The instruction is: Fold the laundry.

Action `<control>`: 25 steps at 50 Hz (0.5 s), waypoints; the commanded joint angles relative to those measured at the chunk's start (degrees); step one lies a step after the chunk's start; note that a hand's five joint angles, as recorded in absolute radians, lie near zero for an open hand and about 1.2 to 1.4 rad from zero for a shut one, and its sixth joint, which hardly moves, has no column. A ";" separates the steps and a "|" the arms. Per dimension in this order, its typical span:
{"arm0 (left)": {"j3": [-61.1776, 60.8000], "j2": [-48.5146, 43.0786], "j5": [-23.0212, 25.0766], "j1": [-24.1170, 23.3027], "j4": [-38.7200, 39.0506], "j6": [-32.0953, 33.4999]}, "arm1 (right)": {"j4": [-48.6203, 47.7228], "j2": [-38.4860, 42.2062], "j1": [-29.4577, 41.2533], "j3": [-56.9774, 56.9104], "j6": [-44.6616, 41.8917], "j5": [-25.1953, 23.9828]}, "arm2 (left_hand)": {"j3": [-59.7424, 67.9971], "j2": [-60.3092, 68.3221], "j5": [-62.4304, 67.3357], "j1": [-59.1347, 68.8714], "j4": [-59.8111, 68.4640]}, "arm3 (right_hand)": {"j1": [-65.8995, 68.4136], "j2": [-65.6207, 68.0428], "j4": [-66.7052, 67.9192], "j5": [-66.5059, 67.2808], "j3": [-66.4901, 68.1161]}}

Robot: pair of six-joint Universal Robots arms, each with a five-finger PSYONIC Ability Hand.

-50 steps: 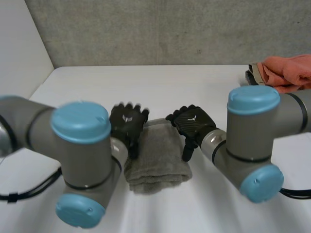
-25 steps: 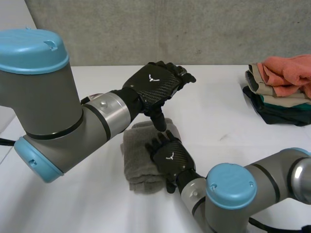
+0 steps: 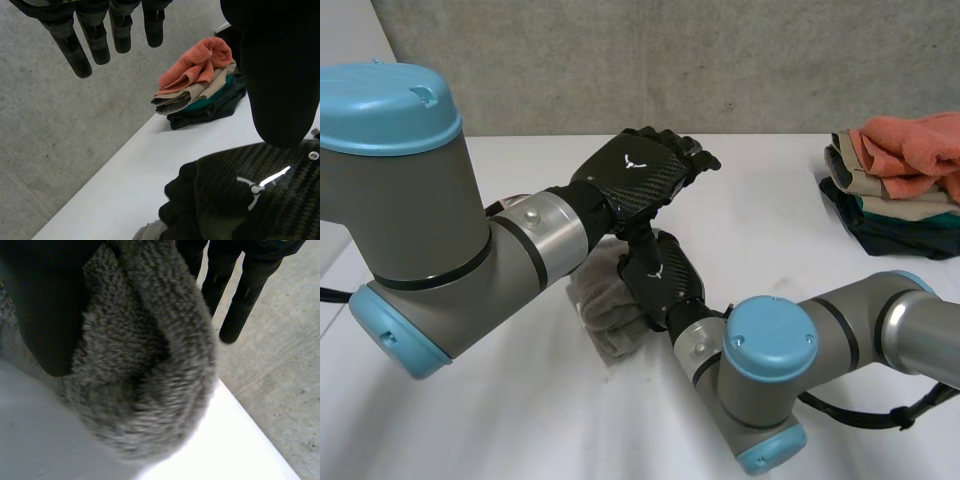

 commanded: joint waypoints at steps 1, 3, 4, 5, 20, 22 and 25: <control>-1.03 0.37 0.12 0.58 0.00 0.00 | 3.21 1.68 -0.08 -2.77 0.08 -0.37 | -0.77 -0.36 -1.63 0.34 -0.28 | 0.86 0.95 0.48 3.98 0.59; -1.30 0.37 0.12 0.67 0.00 0.00 | 3.21 1.59 -0.26 -2.77 0.08 -0.46 | -0.77 -0.36 -1.63 0.34 -0.28 | 8.40 8.49 8.02 11.52 8.13; -1.30 0.37 0.12 0.67 0.00 0.00 | 3.22 1.50 -0.26 -2.77 0.00 -0.46 | -0.94 -0.53 -1.79 0.18 -0.45 | 14.11 14.20 13.73 17.23 13.84; -1.30 0.45 0.12 0.67 0.00 0.00 | 3.13 1.15 -0.26 -2.77 0.08 -0.80 | -0.94 -0.53 -1.80 0.17 -0.45 | 26.83 26.91 26.44 29.94 26.55; -0.68 5.98 -0.14 4.71 0.26 -0.09 | 1.20 -1.57 -6.14 -11.47 0.52 -2.91 | -0.94 -0.53 -1.80 0.17 -0.45 | 43.55 43.63 43.16 46.66 43.27; -0.51 6.95 -0.14 5.42 0.44 -0.09 | 0.15 -2.36 -7.55 -12.96 0.61 -3.70 | -0.94 -0.53 -1.80 0.17 -0.45 | 43.55 43.63 43.16 46.66 43.27; -0.33 8.71 -0.14 6.47 1.31 -0.09 | -3.63 -3.94 -10.80 -16.21 1.75 -4.85 | -1.11 -0.70 -1.96 0.01 -0.62 | 43.55 43.63 43.16 46.66 43.27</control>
